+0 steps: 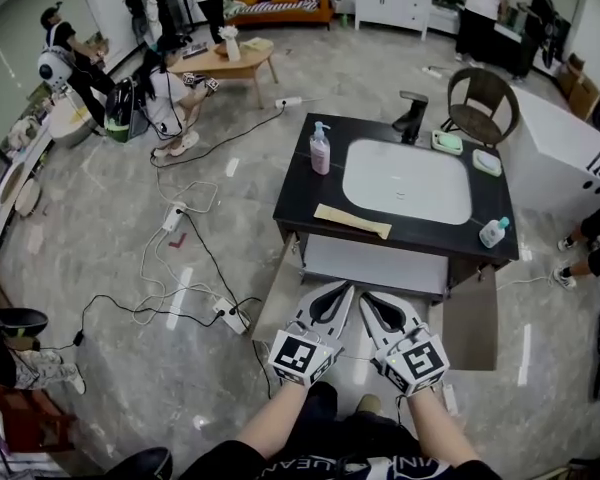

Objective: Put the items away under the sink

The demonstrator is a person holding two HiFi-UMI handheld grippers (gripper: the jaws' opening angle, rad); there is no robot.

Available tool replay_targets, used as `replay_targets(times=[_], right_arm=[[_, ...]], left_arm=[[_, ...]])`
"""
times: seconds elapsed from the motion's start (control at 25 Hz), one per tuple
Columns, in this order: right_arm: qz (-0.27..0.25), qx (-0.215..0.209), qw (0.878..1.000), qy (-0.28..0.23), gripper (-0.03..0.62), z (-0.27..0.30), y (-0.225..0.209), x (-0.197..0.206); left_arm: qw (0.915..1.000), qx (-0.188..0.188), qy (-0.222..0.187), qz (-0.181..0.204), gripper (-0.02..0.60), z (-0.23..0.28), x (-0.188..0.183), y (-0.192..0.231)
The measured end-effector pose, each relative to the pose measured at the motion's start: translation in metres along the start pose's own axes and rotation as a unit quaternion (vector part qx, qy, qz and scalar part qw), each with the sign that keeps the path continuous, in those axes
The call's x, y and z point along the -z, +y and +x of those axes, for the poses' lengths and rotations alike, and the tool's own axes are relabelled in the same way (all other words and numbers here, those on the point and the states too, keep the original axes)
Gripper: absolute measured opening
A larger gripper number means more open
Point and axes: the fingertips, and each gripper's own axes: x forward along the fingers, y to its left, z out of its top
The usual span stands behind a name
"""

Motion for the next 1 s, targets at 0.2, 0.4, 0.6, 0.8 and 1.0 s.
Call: replay_targets(times=[0.2,0.4,0.6,0.8,1.0], right_arm=[[0.004,0.019,1.0,0.002,0.034,0.022,-0.011,0.004],[-0.008,0.023,0.999,0.024,0.034,0.037,-0.018,0.017],[-0.017,0.021,0.998,0.05,0.034,0.045,-0.034,0.031],[-0.017,0.019,0.998,0.064,0.035,0.058,-0.065,0.041],[-0.017,-0.011,0.996,0.09,0.035,0.074,-0.086,0.056]], left_arm=[[0.9999,0.011,0.002,-0.001,0.009,0.009,0.005,0.022],[0.9996,0.026,0.011,-0.005,0.01,0.017,0.017,0.034],[0.9992,0.03,0.021,-0.019,0.01,0.028,0.033,0.041],[0.9988,0.034,0.028,-0.02,0.01,0.045,0.044,0.047],[0.9986,0.011,0.038,-0.034,0.009,0.064,0.06,0.055]])
